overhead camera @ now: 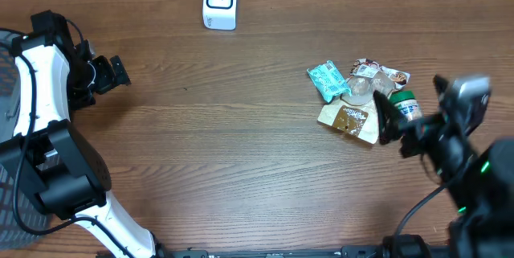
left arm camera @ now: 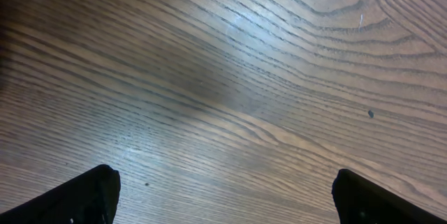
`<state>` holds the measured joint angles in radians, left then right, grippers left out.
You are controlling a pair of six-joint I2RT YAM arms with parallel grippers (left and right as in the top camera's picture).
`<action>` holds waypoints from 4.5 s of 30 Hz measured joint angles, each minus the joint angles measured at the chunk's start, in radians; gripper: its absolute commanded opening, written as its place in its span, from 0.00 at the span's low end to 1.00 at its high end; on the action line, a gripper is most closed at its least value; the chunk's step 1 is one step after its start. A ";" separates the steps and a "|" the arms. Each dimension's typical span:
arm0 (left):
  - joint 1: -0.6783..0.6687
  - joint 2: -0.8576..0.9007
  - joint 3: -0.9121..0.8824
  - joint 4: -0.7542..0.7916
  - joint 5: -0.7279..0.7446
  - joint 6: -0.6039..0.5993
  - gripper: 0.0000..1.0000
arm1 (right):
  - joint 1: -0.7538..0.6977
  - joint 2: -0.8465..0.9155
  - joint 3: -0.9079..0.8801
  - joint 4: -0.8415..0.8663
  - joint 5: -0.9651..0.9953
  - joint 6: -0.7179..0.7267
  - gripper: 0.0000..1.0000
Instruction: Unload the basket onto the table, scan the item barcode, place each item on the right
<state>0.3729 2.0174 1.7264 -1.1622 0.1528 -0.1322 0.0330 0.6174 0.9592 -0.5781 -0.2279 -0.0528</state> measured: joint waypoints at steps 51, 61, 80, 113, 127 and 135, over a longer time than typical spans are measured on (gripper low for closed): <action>-0.007 0.000 -0.001 0.000 0.000 0.000 1.00 | 0.002 -0.591 -0.941 0.510 0.000 0.073 1.00; -0.220 -0.430 -0.014 0.003 -0.004 0.000 1.00 | 0.002 -0.591 -0.941 0.510 0.000 0.072 1.00; -0.274 -1.520 -1.188 0.883 -0.008 0.000 1.00 | 0.002 -0.593 -0.941 0.511 0.000 0.076 1.00; -0.274 -2.000 -1.716 1.085 -0.195 0.001 1.00 | 0.002 -0.594 -0.941 0.511 0.000 0.075 1.00; -0.274 -2.000 -1.717 1.085 -0.195 0.000 1.00 | 0.002 -0.594 -0.941 0.511 0.000 0.076 1.00; -0.275 -2.001 -1.716 1.085 -0.195 0.000 1.00 | 0.002 -0.594 -0.941 0.511 0.000 0.076 1.00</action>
<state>0.0982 0.0166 0.0101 -0.0769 -0.0425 -0.1318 0.0345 0.0231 0.0185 -0.0673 -0.2283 0.0231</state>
